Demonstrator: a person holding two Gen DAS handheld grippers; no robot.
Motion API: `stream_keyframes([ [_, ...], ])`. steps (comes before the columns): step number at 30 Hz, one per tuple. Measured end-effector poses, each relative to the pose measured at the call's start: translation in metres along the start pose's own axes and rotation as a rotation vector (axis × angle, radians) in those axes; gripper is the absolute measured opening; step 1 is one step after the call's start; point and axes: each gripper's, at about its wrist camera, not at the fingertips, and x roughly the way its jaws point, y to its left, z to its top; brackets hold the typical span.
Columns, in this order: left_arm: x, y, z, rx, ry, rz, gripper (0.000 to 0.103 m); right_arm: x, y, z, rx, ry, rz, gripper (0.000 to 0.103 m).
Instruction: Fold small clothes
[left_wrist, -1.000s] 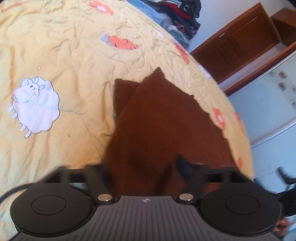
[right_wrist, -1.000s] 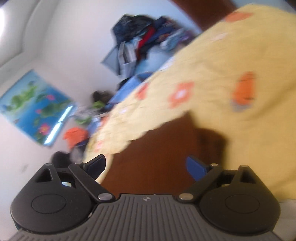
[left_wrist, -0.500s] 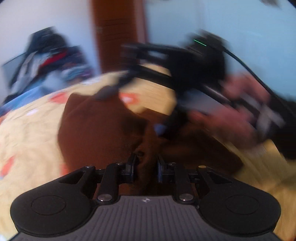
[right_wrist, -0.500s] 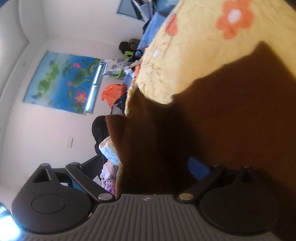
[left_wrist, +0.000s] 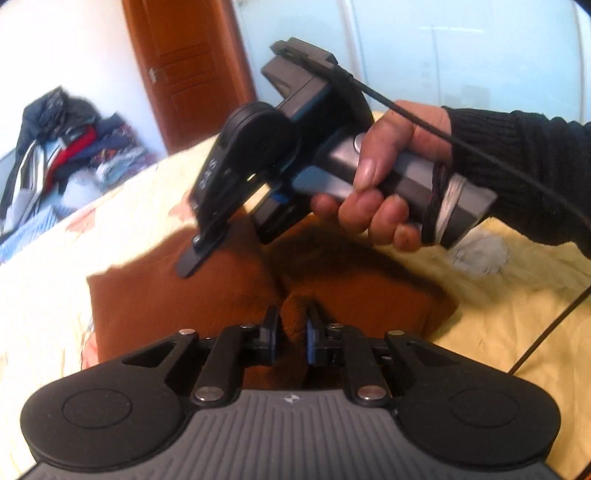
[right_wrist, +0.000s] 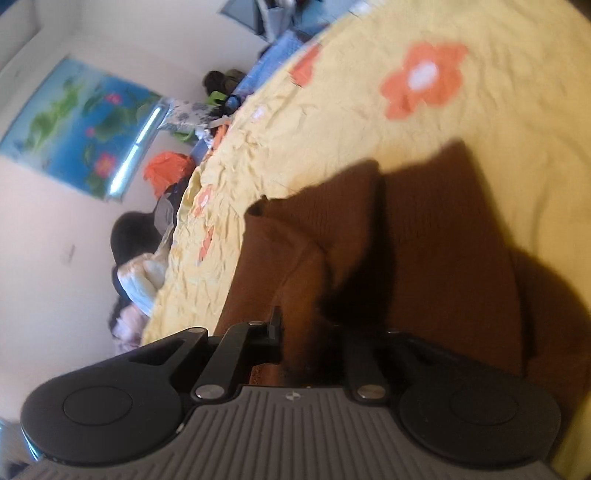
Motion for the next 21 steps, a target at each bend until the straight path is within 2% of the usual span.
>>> stream_keyframes([
  [4,-0.003,-0.023,0.011,0.026,-0.049,-0.096,0.010,-0.050,0.006,-0.002,-0.072,-0.081,-0.001,0.017],
  [8,0.022,-0.045,-0.004,0.032,0.026,-0.144,0.010,-0.078,-0.026,-0.013,-0.017,-0.120,-0.103,0.017],
  [10,0.018,-0.045,-0.011,0.030,-0.001,-0.142,0.011,-0.078,-0.041,-0.021,0.018,-0.121,-0.118,0.017],
  [12,0.000,-0.036,-0.013,0.016,-0.052,-0.179,0.011,-0.076,-0.049,-0.026,0.042,-0.127,-0.084,0.020],
  [13,-0.010,-0.029,-0.014,0.011,-0.080,-0.199,0.012,-0.076,-0.051,-0.028,0.065,-0.133,-0.072,0.027],
  [15,-0.033,-0.015,-0.025,0.029,-0.124,-0.202,0.019,-0.079,-0.054,-0.027,0.117,-0.154,-0.030,0.041],
  [16,-0.045,-0.009,-0.033,0.044,-0.141,-0.168,0.028,-0.082,-0.051,-0.028,0.136,-0.175,-0.014,0.054],
  [17,-0.055,-0.002,-0.044,0.056,-0.158,-0.123,0.043,-0.088,-0.045,-0.030,0.139,-0.200,-0.008,0.066],
  [18,-0.065,0.005,-0.054,0.065,-0.168,-0.077,0.053,-0.095,-0.039,-0.034,0.124,-0.220,-0.008,0.068],
  [19,-0.071,0.011,-0.065,0.076,-0.171,-0.032,0.070,-0.101,-0.033,-0.039,0.107,-0.232,-0.002,0.069],
  [21,-0.078,0.022,-0.084,0.107,-0.141,0.062,0.072,-0.109,-0.022,-0.052,0.093,-0.215,0.018,0.069],
])
